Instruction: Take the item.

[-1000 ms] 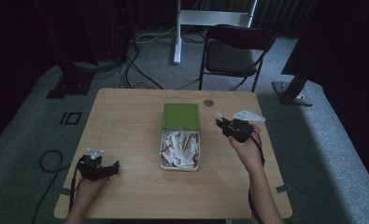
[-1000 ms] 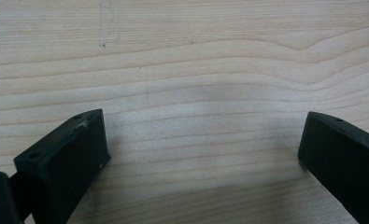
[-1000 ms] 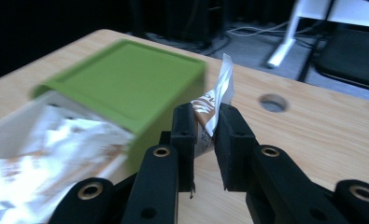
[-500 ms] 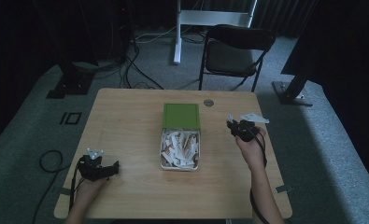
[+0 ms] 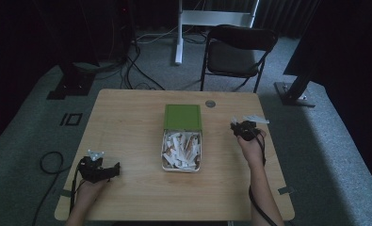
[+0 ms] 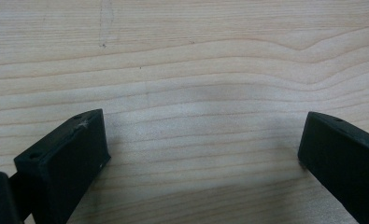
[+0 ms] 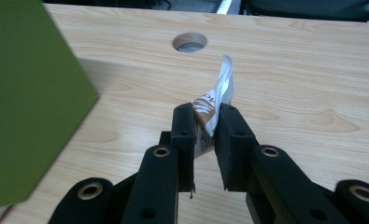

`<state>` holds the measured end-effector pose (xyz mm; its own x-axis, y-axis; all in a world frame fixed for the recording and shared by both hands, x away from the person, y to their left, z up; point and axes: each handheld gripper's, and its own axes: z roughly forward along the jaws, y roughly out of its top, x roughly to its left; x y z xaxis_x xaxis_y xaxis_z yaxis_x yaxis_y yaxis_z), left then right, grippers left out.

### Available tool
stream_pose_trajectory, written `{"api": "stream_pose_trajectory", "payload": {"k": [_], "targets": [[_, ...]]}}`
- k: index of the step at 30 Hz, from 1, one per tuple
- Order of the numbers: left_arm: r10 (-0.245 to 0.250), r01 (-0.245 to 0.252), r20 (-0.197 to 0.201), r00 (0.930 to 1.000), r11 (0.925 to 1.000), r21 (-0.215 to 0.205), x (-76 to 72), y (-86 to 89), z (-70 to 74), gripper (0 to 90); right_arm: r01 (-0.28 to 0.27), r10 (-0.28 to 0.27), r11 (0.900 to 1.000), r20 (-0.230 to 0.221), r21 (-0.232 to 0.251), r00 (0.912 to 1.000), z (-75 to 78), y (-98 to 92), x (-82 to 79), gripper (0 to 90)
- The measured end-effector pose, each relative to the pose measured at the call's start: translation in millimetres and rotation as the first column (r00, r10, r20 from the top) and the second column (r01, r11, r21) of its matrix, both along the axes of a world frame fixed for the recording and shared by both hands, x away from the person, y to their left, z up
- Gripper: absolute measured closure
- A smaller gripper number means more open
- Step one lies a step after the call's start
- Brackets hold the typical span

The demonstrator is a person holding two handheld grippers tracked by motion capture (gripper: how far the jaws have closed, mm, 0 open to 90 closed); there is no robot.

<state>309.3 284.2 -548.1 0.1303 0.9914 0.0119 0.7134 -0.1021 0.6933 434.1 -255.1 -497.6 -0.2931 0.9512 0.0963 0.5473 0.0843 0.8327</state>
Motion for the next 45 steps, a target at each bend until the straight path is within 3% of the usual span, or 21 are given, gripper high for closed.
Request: {"api": "stream_pose_trajectory", "payload": {"k": [12,23,26,27,34,38,45], "targets": [[0.0,0.0,0.0,1.0,1.0,0.0,0.0,0.0,0.0,2.4,0.007,-0.008,1.0,-0.049,-0.017,0.9988,-23.8,2.1,14.5,78.4],[-0.001,0.001,-0.001,1.0,1.0,-0.001,-0.8,0.2,0.0,2.4,0.01,-0.01,1.0,-0.081,0.005,0.9966,-36.6,7.0,26.1,76.0],[0.0,0.0,-0.001,1.0,1.0,-0.001,-0.8,0.2,0.0,2.4,0.01,-0.011,1.0,-0.073,-0.011,0.9972,-37.0,6.9,27.4,68.0],[-0.001,0.001,-0.001,1.0,1.0,-0.001,-0.8,0.2,0.0,2.4,0.012,-0.013,1.0,-0.074,-0.009,0.9972,-37.9,6.4,28.4,56.6],[-0.001,0.001,-0.001,1.0,1.0,-0.001,-0.8,0.2,0.0,2.3,0.036,-0.036,0.999,-0.028,0.011,0.999,-33.1,2.0,26.9,28.8],[-0.001,0.001,-0.001,1.0,1.0,-0.001,-0.8,0.2,0.0,2.4,0.042,-0.042,0.999,-0.008,0.006,0.9991,-28.8,0.0,23.5,20.6],[0.0,0.0,-0.001,1.0,1.0,-0.001,-0.7,0.2,0.0,2.3,0.018,-0.018,1.0,0.001,-0.006,0.9998,-20.2,-2.1,12.0,15.2]]}}
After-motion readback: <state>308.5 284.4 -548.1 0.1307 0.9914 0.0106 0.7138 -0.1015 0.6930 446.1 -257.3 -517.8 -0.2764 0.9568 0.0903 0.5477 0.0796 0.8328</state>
